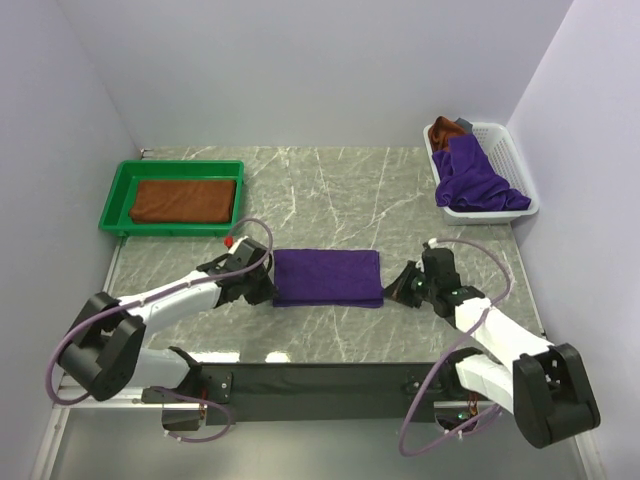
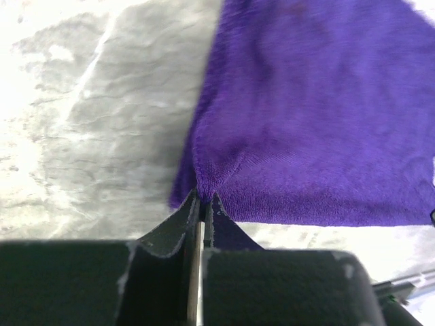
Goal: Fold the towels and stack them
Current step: Fold the towel
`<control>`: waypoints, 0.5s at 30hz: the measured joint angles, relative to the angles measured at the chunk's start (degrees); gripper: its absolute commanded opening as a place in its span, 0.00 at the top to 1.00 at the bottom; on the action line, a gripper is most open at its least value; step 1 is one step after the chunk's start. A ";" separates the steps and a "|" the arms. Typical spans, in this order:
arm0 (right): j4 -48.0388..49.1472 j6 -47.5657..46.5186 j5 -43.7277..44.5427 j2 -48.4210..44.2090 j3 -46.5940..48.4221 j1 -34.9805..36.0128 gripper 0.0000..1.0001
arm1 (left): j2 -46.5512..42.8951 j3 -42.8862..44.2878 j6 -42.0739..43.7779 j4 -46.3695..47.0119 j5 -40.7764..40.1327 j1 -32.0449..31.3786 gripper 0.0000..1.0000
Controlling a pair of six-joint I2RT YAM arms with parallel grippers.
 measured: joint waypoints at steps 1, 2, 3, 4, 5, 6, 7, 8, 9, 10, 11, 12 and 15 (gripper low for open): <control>0.31 -0.04 -0.61 0.85 -0.59 0.02 0.99 | 0.72 -0.42 0.00 0.22 0.00 0.00 0.93; 0.61 -0.07 -1.20 1.95 -1.18 0.07 0.98 | 1.33 -0.70 0.02 0.28 0.02 0.00 0.89; 0.85 -0.15 -1.81 3.26 -1.64 0.09 0.97 | 1.95 -1.05 0.04 0.42 0.04 0.00 0.88; 0.83 -0.50 -2.47 4.81 -1.77 0.13 0.95 | 2.51 -1.36 0.02 0.52 0.09 -0.02 0.86; 0.87 -0.96 -2.93 6.47 -1.77 0.17 0.92 | 2.86 -1.44 0.00 0.55 0.13 -0.11 0.80; 1.07 -1.16 -3.43 7.54 -1.77 0.17 0.87 | 2.91 -1.44 0.04 0.79 0.15 -0.15 0.75; 1.60 -1.40 -4.59 8.37 -1.66 0.17 0.74 | 2.89 -1.46 0.20 0.92 0.13 -0.24 0.70; 1.68 -1.81 -5.03 8.59 -1.49 0.17 0.67 | 2.86 -1.44 0.22 1.01 0.15 -0.35 0.60; 1.66 -2.34 -5.49 8.37 -1.29 0.17 0.61 | 2.67 -1.44 0.24 1.11 0.13 -0.44 0.51; 1.42 -3.02 -5.51 7.78 -1.18 0.17 0.53 | 2.29 -1.38 0.37 0.90 0.00 -0.52 0.43; 0.52 -3.63 -5.27 6.82 -0.92 0.31 0.50 | 1.88 -1.33 0.74 0.52 -0.11 -0.59 0.30; -1.05 -4.37 -4.76 5.42 -0.42 0.33 0.46 | 1.29 -1.31 1.03 -0.28 -0.33 -0.59 0.22; -5.25 -5.81 -1.75 -0.13 1.73 0.33 0.37 | -1.97 -0.20 1.29 -3.58 -1.51 -0.59 0.07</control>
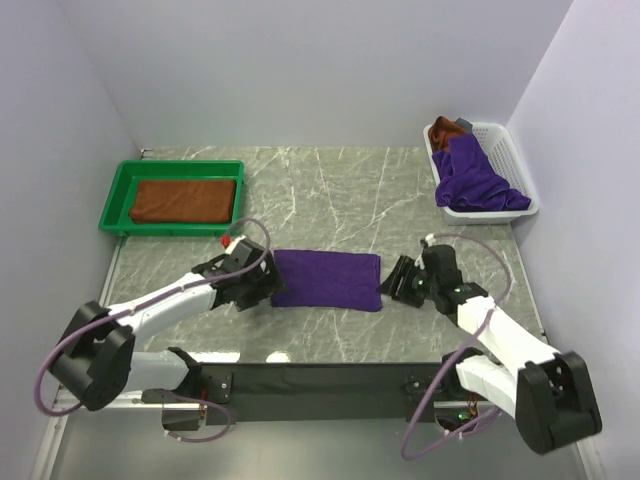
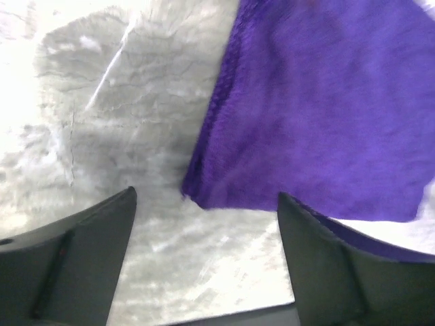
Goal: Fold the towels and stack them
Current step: Fold the towel, then smooth out wrinkles on the folded towel
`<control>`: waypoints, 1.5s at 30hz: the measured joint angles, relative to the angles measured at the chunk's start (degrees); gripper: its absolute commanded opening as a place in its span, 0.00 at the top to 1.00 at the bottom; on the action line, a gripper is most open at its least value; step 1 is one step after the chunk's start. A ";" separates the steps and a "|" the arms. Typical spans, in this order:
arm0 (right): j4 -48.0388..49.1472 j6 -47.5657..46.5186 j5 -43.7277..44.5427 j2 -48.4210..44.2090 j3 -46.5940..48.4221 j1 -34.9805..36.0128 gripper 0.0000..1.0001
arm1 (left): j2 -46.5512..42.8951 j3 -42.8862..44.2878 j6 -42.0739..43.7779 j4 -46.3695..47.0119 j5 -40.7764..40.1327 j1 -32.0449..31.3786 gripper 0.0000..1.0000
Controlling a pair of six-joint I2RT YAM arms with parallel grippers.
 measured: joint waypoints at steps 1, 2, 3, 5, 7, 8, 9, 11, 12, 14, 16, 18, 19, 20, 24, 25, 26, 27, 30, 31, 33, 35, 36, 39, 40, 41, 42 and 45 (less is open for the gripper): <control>-0.28 -0.04 0.63 -1.20 0.79 0.00 0.36 | -0.94 0.72 0.00 -1.11 -0.55 0.00 0.06; -0.07 -0.04 1.31 -2.54 1.70 0.00 0.36 | -1.88 1.79 0.02 -2.34 -1.16 -0.02 0.08; 0.72 0.00 1.66 -3.61 2.49 0.00 0.36 | -2.67 2.93 0.15 -3.23 -1.84 -0.02 0.08; 4.52 1.07 1.62 -4.90 2.99 0.00 0.36 | -3.72 5.86 0.55 -4.22 -3.43 0.00 0.10; 11.26 3.43 0.96 -4.17 2.54 0.00 0.36 | -4.02 8.31 1.64 -3.37 -4.98 0.22 0.13; 15.54 4.57 0.63 -3.13 2.14 0.00 0.37 | -3.89 9.05 2.23 -1.77 -5.33 0.59 0.17; 19.76 5.75 0.17 -1.55 1.73 0.00 0.37 | -3.58 9.35 2.84 -0.15 -5.16 1.03 0.20; 27.17 7.85 -0.81 2.93 1.40 0.00 0.38 | -1.44 9.90 3.80 3.93 -4.83 2.23 0.28; 31.28 8.72 -1.44 6.10 1.42 0.00 0.39 | 0.00 10.16 4.15 5.70 -4.39 2.67 0.30; 38.29 10.40 -2.54 12.50 1.44 0.04 0.39 | 5.09 11.61 4.81 9.35 -3.34 3.52 0.37; 44.54 11.67 -3.50 18.56 1.46 0.17 0.40 | 10.71 13.18 5.33 12.96 -2.32 3.87 0.45; 49.96 12.70 -3.89 23.93 1.60 0.22 0.41 | 15.15 13.90 5.70 16.37 -1.40 3.96 0.48; 52.76 13.35 -3.89 26.77 1.62 0.22 0.42 | 17.11 13.90 5.77 18.08 -0.94 4.09 0.49; 55.69 13.88 -3.87 29.55 1.62 0.22 0.42 | 18.69 13.88 5.73 19.34 -0.57 4.31 0.50; 63.91 15.52 -3.15 38.95 1.44 0.20 0.43 | 22.80 11.96 5.16 25.62 0.76 6.19 0.52; 65.55 16.15 -2.78 41.11 1.36 0.15 0.43 | 23.34 10.71 4.85 27.52 0.83 6.99 0.52; 67.67 17.25 -2.56 42.86 1.11 0.07 0.43 | 23.85 9.88 4.57 28.57 0.98 7.58 0.52; 69.61 18.05 -2.25 43.74 0.96 -0.04 0.44 | 24.26 8.74 3.67 31.04 1.97 8.48 0.52; 72.26 19.45 -0.09 44.57 0.33 -0.17 0.44 | 24.61 6.88 2.47 35.69 2.51 9.94 0.52; 72.35 19.82 0.61 44.59 0.28 -0.22 0.44 | 24.65 6.14 1.79 37.35 2.82 10.32 0.52; 72.19 20.00 1.92 44.54 0.39 -0.31 0.44 | 24.65 4.63 0.76 40.06 3.39 10.78 0.51; 70.53 19.61 2.58 44.30 1.44 -0.33 0.44 | 24.57 3.39 -0.35 42.36 3.85 11.08 0.48; 69.40 19.08 2.95 44.17 2.27 -0.33 0.44 | 24.41 3.19 -0.50 42.73 4.04 11.13 0.47; 64.50 16.48 3.19 43.06 5.38 -0.57 0.43 | 23.54 3.02 -1.05 42.42 4.13 11.13 0.40; 63.60 16.04 3.19 42.64 5.88 -0.68 0.43 | 22.95 3.02 -0.98 41.57 4.07 11.13 0.39; 61.94 15.19 3.04 41.64 6.58 -0.74 0.43 | 22.16 3.04 -0.90 40.39 4.02 11.13 0.38; 60.52 14.43 2.86 40.33 7.15 -0.81 0.43 | 21.20 3.13 -0.63 38.73 3.89 11.08 0.37; 57.07 12.76 2.14 34.88 7.48 -0.81 0.43 | 17.66 3.78 0.22 33.75 3.37 10.60 0.33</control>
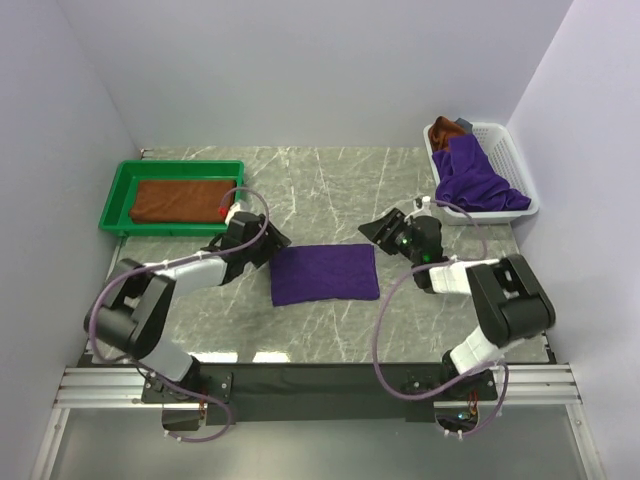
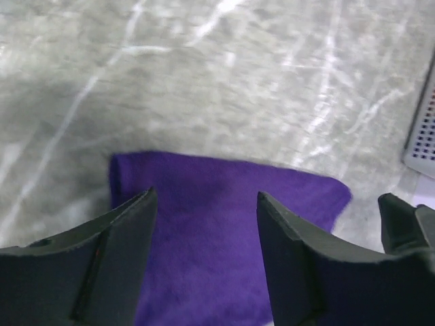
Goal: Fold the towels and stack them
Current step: Smooth out wrinkles on the folded towel
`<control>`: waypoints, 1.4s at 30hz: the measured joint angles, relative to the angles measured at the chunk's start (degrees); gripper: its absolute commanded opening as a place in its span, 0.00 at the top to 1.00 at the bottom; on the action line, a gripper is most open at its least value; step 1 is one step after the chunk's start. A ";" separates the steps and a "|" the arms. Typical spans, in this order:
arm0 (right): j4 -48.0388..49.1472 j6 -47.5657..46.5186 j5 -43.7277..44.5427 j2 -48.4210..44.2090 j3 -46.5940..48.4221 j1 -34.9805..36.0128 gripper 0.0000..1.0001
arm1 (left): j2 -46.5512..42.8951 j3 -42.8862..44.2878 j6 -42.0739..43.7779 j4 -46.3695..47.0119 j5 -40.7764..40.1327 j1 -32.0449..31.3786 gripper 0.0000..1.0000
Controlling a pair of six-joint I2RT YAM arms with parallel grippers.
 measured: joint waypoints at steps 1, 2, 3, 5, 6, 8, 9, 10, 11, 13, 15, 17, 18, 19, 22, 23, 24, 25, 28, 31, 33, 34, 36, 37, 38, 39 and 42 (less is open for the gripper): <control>-0.90 -0.37 -0.26 -1.81 -0.02 0.04 0.43 | -1.29 0.48 0.09 -1.73 -0.42 -0.46 0.33; -1.70 -0.63 -0.63 -3.63 -0.15 0.15 0.45 | -2.51 0.98 0.24 -3.02 -0.85 -1.01 0.33; -2.19 -0.81 -0.83 -5.51 -0.55 0.39 0.47 | -4.00 1.55 0.33 -4.35 -1.22 -1.70 0.33; -2.86 -0.90 -1.25 -8.81 -1.92 0.94 0.49 | -7.04 2.27 0.46 -6.51 -1.95 -3.43 0.36; -3.19 -0.92 -1.33 -10.56 -3.06 1.42 0.51 | -8.55 2.32 0.44 -7.21 -2.23 -4.24 0.38; -3.98 -0.79 -1.44 -13.94 -6.12 2.45 0.55 | -11.78 1.86 -0.02 -8.35 -2.75 -6.25 0.44; -4.24 -0.59 -1.49 -15.47 -7.91 2.86 0.57 | -12.96 1.31 -0.20 -8.50 -2.84 -6.95 0.45; -4.52 -0.39 -1.53 -16.90 -9.77 3.30 0.59 | -14.32 0.26 -0.39 -8.63 -2.99 -7.96 0.50; -5.01 -0.17 -1.51 -18.23 -11.56 3.58 0.60 | -15.54 -1.11 -0.68 -8.76 -3.30 -9.07 0.55; -6.62 0.31 -1.49 -20.61 -14.58 3.80 0.60 | -16.72 -3.80 -1.20 -9.20 -3.28 -10.80 0.63; -8.39 1.01 -1.46 -22.91 -16.92 3.82 0.61 | -16.74 -6.54 -1.73 -9.86 -2.95 -12.02 0.69; -9.31 1.66 -1.20 -25.22 -19.12 3.82 0.64 | -16.61 -9.16 -1.99 -10.95 -2.80 -12.37 0.73; -9.73 2.05 -0.90 -26.27 -20.15 3.89 0.65 | -16.61 -10.12 -2.08 -11.34 -2.82 -12.39 0.76; -10.32 2.29 -0.44 -26.93 -20.98 3.93 0.65 | -16.61 -10.97 -2.19 -11.65 -2.84 -12.39 0.78; -11.82 2.71 0.98 -27.17 -22.60 3.93 0.66 | -16.61 -13.25 -2.97 -11.80 -3.02 -12.37 0.79; -12.15 2.80 1.40 -26.80 -22.97 3.93 0.66 | -16.61 -13.90 -3.28 -11.96 -3.04 -12.39 0.79; -12.61 2.97 1.81 -26.14 -23.15 3.93 0.66 | -16.61 -14.56 -3.65 -11.80 -3.15 -12.37 0.79; -12.87 3.19 2.21 -25.20 -23.17 3.93 0.67 | -16.65 -15.08 -4.17 -11.13 -3.15 -12.37 0.79; -12.04 4.31 2.58 -22.10 -23.06 3.91 0.69 | -17.11 -16.09 -5.60 -9.90 -3.32 -12.37 0.76; -11.82 5.31 3.19 -21.68 -22.99 3.91 0.71 | -18.38 -16.92 -6.80 -9.99 -3.85 -12.37 0.68; -13.31 5.51 3.96 -22.51 -22.77 3.93 0.71 | -19.85 -17.11 -7.28 -11.21 -4.31 -12.37 0.56; -14.49 5.38 4.52 -23.23 -22.49 3.93 0.71 | -20.59 -17.09 -7.23 -12.09 -4.59 -12.37 0.52; -18.67 4.17 6.86 -25.44 -21.42 3.93 0.71 | -22.12 -16.83 -7.39 -14.12 -5.44 -12.48 0.43; -21.64 3.02 8.26 -26.56 -20.52 3.91 0.71 | -23.02 -16.35 -7.30 -16.11 -6.14 -12.48 0.32; -24.09 1.77 9.42 -27.50 -19.58 3.91 0.70 | -23.69 -15.56 -7.02 -18.25 -6.93 -12.46 0.26; -26.69 0.46 10.43 -28.24 -18.34 3.93 0.70 | -24.22 -14.53 -6.32 -20.17 -7.50 -12.37 0.21; -32.96 -4.55 12.76 -29.79 -13.40 4.35 0.65 | -24.70 -10.38 -4.37 -26.43 -8.94 -11.39 0.04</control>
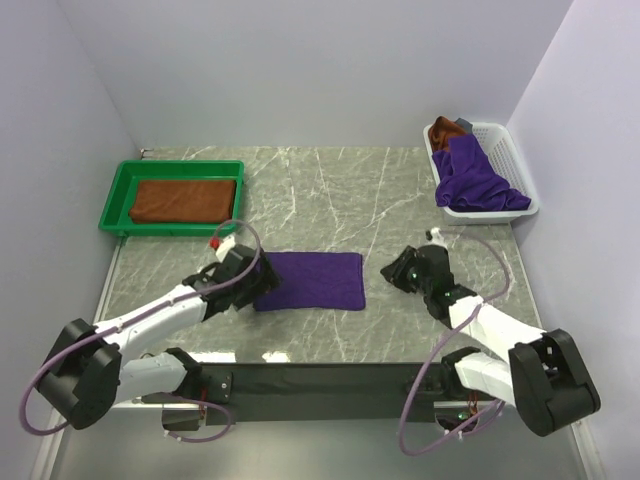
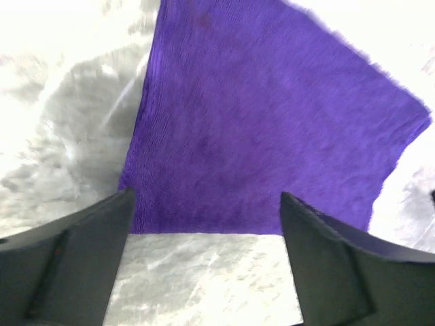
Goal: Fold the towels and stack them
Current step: Smooth out wrinkles on the folded towel
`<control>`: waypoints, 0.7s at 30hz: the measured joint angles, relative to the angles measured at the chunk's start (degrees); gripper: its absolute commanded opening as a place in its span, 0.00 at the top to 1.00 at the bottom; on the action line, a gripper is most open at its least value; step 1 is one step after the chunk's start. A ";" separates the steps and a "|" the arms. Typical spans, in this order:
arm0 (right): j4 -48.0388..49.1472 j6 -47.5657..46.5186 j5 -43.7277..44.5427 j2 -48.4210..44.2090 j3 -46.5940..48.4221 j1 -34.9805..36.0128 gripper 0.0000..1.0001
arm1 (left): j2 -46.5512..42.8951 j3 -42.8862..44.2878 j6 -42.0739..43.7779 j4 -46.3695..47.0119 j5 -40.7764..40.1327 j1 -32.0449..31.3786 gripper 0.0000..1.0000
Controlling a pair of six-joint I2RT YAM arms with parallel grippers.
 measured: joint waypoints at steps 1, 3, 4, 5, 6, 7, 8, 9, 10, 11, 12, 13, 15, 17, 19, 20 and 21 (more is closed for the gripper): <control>-1.81 -1.81 0.50 -0.44 1.88 0.35 0.62 | 0.00 1.77 0.79 -2.03 -0.24 0.61 0.01; -4.92 -5.64 1.57 -1.05 6.01 2.38 0.54 | -0.07 5.27 2.82 -4.94 -0.39 1.92 0.01; -6.49 -7.65 1.97 -1.16 8.26 4.09 0.47 | -0.15 7.30 3.87 -6.29 -0.13 3.02 0.00; -7.78 -9.53 2.40 -1.07 10.69 6.34 0.45 | -0.35 8.70 4.81 -7.06 0.13 3.96 0.01; -9.07 -11.41 3.10 -0.72 13.25 9.09 0.44 | -0.52 9.97 5.97 -7.78 0.33 5.03 0.01; -10.19 -13.22 3.45 0.04 16.06 12.24 0.44 | -0.74 11.10 7.13 -8.28 0.90 6.60 0.00; -10.60 -14.49 3.50 1.05 18.34 14.73 0.44 | -0.87 12.07 8.35 -8.98 1.62 8.46 0.00; -11.06 -15.85 3.56 2.75 21.40 17.90 0.44 | -0.94 12.76 9.79 -9.53 2.19 10.82 0.01; -11.87 -17.07 3.74 4.94 24.74 21.11 0.44 | -0.92 13.20 11.04 -10.10 2.82 13.16 0.01; -12.35 -18.21 3.89 7.85 28.00 23.93 0.43 | -0.81 13.46 12.41 -10.75 3.48 15.63 0.01; -13.38 -19.06 4.42 10.60 31.28 26.88 0.43 | -0.61 13.64 13.66 -11.41 4.20 17.88 0.00; -14.12 -20.06 4.50 13.90 34.84 29.75 0.40 | -0.24 13.77 15.04 -12.07 4.96 20.65 0.01; -15.23 -21.68 5.05 20.65 41.31 34.84 0.37 | 0.50 13.84 17.33 -13.22 6.43 24.76 0.01; -17.20 -23.21 5.60 27.39 47.34 39.21 0.31 | 1.09 13.84 19.56 -14.40 8.26 28.52 0.01; -19.50 -24.72 6.23 32.98 52.30 42.12 0.27 | 1.29 13.84 21.40 -15.10 9.90 31.61 0.01; -20.79 -25.57 6.49 35.95 54.80 43.52 0.27 | 1.29 13.81 22.45 -15.37 10.73 33.00 0.01; -22.32 -26.43 6.95 38.58 57.29 44.72 0.27 | 1.27 13.79 23.19 -15.45 11.32 34.38 0.01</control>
